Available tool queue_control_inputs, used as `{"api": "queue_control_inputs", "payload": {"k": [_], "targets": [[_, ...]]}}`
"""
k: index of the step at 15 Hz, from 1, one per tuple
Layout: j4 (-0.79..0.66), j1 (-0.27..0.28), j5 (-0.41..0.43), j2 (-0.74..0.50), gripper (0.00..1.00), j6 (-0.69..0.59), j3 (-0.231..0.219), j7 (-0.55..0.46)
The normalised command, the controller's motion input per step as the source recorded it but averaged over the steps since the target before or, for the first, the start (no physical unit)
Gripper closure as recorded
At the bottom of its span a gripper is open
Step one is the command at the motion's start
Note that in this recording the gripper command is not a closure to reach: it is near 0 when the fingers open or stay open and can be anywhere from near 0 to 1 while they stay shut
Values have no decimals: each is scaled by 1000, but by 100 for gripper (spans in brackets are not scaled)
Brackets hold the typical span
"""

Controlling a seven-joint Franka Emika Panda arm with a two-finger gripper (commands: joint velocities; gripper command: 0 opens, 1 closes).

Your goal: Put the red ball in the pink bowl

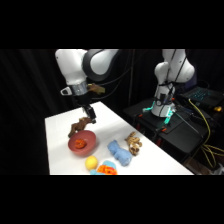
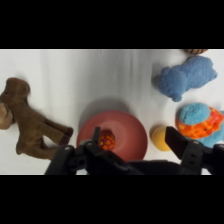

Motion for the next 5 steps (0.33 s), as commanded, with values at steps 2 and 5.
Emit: {"api": "queue_control_inputs", "payload": {"k": [2,5], "targets": [[-588,-3,96,-480,0,280,-34,-5],[-419,32,78,-384,0,227,-24,22]]}}
